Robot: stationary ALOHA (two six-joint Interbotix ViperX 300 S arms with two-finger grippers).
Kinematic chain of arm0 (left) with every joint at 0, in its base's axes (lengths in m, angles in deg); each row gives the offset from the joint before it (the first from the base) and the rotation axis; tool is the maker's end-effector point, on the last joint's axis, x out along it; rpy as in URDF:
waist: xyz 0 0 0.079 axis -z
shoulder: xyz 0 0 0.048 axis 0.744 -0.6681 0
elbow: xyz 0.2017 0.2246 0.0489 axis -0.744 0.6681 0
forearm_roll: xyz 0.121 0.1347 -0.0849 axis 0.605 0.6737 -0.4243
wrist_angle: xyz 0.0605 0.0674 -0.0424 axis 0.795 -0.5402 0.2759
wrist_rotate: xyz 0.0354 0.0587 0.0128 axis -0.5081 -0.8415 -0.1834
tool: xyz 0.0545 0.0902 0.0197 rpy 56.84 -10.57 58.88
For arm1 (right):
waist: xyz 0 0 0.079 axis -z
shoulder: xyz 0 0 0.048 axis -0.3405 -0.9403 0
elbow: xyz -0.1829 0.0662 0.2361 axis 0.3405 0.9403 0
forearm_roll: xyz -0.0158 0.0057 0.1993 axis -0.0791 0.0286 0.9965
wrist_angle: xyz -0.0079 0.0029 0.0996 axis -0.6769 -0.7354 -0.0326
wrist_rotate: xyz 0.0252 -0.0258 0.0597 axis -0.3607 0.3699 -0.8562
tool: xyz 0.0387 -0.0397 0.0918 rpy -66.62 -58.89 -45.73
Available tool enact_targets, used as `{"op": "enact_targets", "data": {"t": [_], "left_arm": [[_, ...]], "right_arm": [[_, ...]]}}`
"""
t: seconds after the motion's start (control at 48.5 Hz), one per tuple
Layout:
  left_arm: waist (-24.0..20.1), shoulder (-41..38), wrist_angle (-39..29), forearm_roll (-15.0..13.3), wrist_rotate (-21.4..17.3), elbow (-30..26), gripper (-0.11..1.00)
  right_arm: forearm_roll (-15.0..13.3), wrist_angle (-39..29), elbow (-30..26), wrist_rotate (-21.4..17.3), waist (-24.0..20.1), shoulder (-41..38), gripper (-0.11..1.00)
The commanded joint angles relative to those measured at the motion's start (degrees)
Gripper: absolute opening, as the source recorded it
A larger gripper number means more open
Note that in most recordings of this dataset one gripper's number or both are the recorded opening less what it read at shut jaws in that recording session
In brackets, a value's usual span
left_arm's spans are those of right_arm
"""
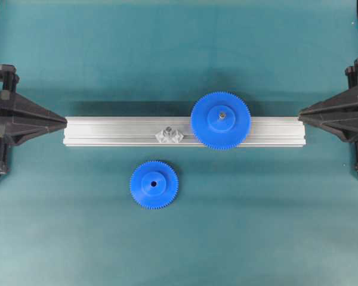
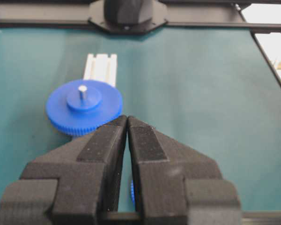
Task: Find the location of the shaft and insert the small gear.
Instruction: 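Move the left gripper down over the small blue gear on the table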
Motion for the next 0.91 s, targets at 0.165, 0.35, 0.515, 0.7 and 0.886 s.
{"op": "enact_targets", "data": {"t": [0.165, 0.35, 0.515, 0.7, 0.886], "left_arm": [[1.7, -6.9, -3.3, 0.5, 3.6, -9.1, 0.01], [4.3, -14.1, -13.3, 0.5, 4.2, -12.3, 0.01], [6.3, -18.6, -19.2, 0.5, 4.7, -16.0, 0.01], [6.4, -23.6, -22.8, 0.5, 4.7, -18.8, 0.01], [6.4, -29.2, -27.4, 0.5, 4.9, -21.4, 0.03]], "right_arm": [[1.6, -8.8, -3.8, -1.6, -0.4, -0.1, 0.15], [1.6, -18.2, -6.4, -2.1, -0.4, 0.4, 0.08], [1.6, -26.1, -8.6, -2.0, -0.4, -0.1, 0.08], [1.6, -30.2, -8.9, -2.0, -0.2, -0.1, 0.08], [1.6, -30.4, -8.3, -1.9, 0.4, -0.1, 0.08]]}}
